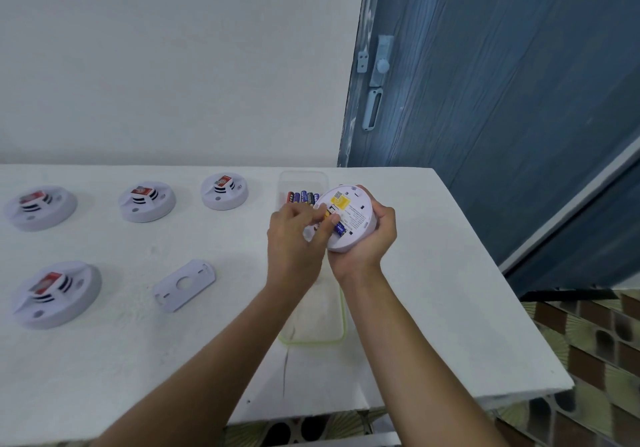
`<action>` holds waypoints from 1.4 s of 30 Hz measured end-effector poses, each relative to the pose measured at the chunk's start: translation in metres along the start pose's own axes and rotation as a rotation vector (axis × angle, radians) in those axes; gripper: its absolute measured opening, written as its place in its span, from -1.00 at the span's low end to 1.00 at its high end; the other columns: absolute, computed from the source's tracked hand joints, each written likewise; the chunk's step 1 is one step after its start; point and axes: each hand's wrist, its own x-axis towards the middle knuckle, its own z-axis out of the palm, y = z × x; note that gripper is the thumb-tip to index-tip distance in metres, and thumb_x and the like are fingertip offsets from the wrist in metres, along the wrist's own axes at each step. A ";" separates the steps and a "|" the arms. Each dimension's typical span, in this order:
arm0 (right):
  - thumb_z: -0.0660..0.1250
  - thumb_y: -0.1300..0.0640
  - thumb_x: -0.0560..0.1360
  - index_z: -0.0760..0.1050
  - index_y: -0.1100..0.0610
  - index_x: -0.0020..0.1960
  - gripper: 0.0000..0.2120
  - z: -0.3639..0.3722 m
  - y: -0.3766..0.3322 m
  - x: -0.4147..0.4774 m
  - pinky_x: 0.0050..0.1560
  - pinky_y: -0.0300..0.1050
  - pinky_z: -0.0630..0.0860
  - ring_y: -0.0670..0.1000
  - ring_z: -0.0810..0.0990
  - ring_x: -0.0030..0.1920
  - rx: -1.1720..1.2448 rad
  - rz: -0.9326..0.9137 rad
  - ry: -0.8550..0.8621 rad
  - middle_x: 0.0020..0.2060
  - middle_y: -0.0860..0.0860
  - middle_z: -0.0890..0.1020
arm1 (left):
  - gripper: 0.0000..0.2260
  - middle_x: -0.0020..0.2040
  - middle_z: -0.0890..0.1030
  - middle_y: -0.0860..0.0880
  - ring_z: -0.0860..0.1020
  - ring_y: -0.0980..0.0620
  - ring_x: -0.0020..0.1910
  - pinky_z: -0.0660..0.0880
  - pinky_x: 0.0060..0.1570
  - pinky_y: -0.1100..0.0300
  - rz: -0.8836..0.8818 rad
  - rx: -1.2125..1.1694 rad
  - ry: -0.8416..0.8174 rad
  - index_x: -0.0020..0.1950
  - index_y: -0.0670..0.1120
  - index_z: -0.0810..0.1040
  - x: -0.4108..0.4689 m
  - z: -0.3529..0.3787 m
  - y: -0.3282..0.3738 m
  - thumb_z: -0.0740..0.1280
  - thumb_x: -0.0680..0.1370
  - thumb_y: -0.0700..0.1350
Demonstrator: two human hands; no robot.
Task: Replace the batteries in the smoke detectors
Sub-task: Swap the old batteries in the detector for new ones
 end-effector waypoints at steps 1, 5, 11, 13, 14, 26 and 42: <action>0.13 -0.02 0.54 0.55 0.11 0.13 -0.67 -0.001 0.000 0.001 -0.09 -0.08 0.58 0.16 0.57 -0.03 0.004 -0.003 0.004 -0.05 0.14 0.60 | -0.77 0.01 0.50 0.11 0.47 0.04 0.08 0.43 0.09 0.07 0.042 0.026 0.015 0.11 -0.03 0.68 -0.002 0.003 -0.002 0.40 0.53 0.03; 0.13 -0.02 0.54 0.56 0.11 0.10 -0.68 -0.007 -0.002 0.003 -0.04 -0.05 0.56 0.17 0.57 -0.03 -0.030 -0.022 0.018 -0.03 0.16 0.59 | -0.72 0.01 0.56 0.02 0.46 -0.01 0.07 0.28 -0.01 0.12 0.127 0.092 0.025 0.13 -0.01 0.68 -0.008 0.013 -0.009 0.28 0.55 0.07; 0.18 0.00 0.50 0.55 0.10 0.09 -0.71 -0.012 -0.013 0.011 -0.18 -0.12 0.58 0.10 0.62 -0.17 -0.138 -0.091 0.039 -0.10 0.10 0.62 | -0.62 0.01 0.55 0.02 0.45 0.05 0.07 0.35 0.03 0.14 0.198 0.101 -0.166 0.09 -0.06 0.68 -0.001 0.012 -0.011 0.14 0.61 0.10; 0.15 0.02 0.53 0.55 0.07 0.04 -0.75 -0.015 -0.018 0.015 -0.23 -0.14 0.53 0.09 0.59 -0.18 -0.168 -0.073 0.070 -0.15 0.06 0.62 | -0.66 -0.07 0.59 0.03 0.50 0.06 -0.01 0.43 0.03 0.11 0.207 0.071 -0.261 -0.07 -0.12 0.69 0.012 0.005 -0.012 0.19 0.65 0.03; 0.16 0.01 0.52 0.55 0.06 0.02 -0.76 -0.015 -0.021 0.017 -0.23 -0.14 0.51 0.10 0.58 -0.17 -0.177 -0.068 0.080 -0.17 0.05 0.61 | -0.66 -0.09 0.61 0.03 0.51 0.07 -0.04 0.44 0.01 0.11 0.215 0.097 -0.297 -0.10 -0.14 0.68 0.018 0.001 -0.011 0.20 0.65 0.01; 0.27 -0.06 0.36 0.56 0.04 0.08 -0.65 -0.033 -0.040 0.045 -0.10 -0.05 0.53 0.13 0.59 -0.07 -0.194 -0.105 0.179 -0.07 0.05 0.62 | -0.69 0.20 0.61 -0.08 0.55 -0.07 0.15 0.44 0.04 0.22 0.068 0.513 -0.474 0.23 -0.14 0.60 0.116 0.011 -0.028 0.19 0.57 -0.31; 0.27 -0.06 0.42 0.54 0.09 0.11 -0.65 -0.029 -0.040 0.063 -0.05 -0.02 0.53 0.10 0.61 -0.07 -0.206 -0.092 0.095 -0.09 0.06 0.62 | -0.90 -0.10 0.50 -0.11 0.46 -0.10 -0.10 0.37 -0.17 0.11 0.132 1.064 -0.780 -0.07 -0.16 0.45 0.152 0.050 -0.048 0.23 0.43 -0.23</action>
